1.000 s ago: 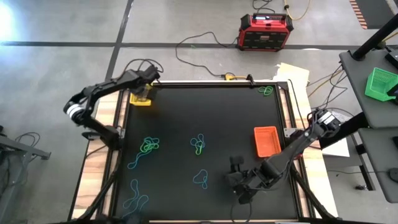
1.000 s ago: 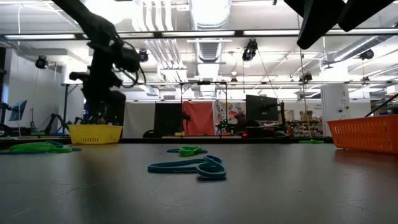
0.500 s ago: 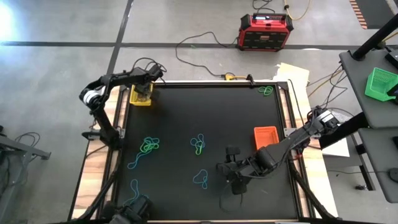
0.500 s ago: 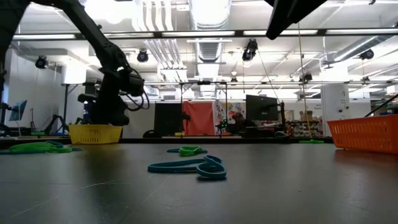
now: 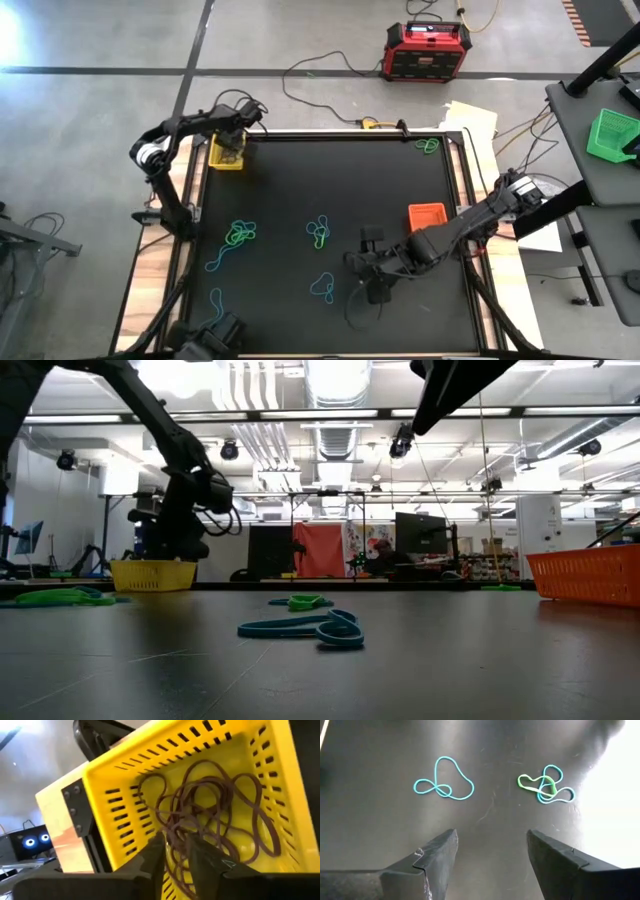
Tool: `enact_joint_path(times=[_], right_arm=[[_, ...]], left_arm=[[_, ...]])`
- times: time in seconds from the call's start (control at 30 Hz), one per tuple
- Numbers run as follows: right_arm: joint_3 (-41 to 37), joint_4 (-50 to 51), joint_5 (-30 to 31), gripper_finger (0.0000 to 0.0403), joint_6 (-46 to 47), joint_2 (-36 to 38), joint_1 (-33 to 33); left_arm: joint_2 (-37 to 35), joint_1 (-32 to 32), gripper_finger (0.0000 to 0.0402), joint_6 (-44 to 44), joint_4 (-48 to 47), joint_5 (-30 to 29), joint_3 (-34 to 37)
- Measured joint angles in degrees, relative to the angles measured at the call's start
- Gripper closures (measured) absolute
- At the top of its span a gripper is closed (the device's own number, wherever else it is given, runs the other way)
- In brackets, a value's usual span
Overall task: Sort rubber bands into baskets
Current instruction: Put the purple rubber band into the yellow bin, then put the blue rubber band into the orange bin
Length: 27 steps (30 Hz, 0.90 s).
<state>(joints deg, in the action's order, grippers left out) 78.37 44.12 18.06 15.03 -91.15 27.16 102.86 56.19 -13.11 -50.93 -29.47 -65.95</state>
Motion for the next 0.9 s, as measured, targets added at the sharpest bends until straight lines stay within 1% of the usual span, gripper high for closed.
enact_joint_path(times=[0.23,0.4,0.5,0.6,0.67,0.77,0.83,0.9], right_arm=[[0.0,0.1,0.0,0.0153,-3.1,0.0,-0.7],[0.0,-2.4,0.0,0.0154,-3.7,0.0,-2.6],[0.0,-5.0,0.1,0.0160,-7.3,0.0,-3.7],[-1.2,-8.3,-1.0,0.0164,-12.2,0.1,-4.4],[-3.4,-11.7,-3.3,0.0166,-14.4,0.1,-4.9],[-7.7,-20.6,-6.3,0.0168,-15.8,0.1,-5.8],[-11.4,-28.0,-6.5,0.0167,-15.8,0.1,-6.2],[-15.3,-34.4,-6.7,0.0168,-15.7,0.1,-6.6]], left_arm=[[-5.4,-1.4,0.0275,1.0,-1.5,0.2,0.0],[-12.1,-4.4,0.0248,2.4,-7.5,3.9,-2.6],[-17.5,-8.0,0.0244,2.0,-9.4,6.4,-3.9],[-23.3,-13.9,0.0245,0.9,-9.6,10.0,-3.5],[-26.9,-19.4,0.0246,0.0,-9.6,11.0,-2.6],[-31.7,-29.4,0.0248,-2.0,-8.7,11.0,-0.5],[-34.2,-36.8,0.0249,-4.5,-6.8,11.0,1.7],[-36.3,-44.7,0.0249,-7.8,-2.6,10.7,4.6]])
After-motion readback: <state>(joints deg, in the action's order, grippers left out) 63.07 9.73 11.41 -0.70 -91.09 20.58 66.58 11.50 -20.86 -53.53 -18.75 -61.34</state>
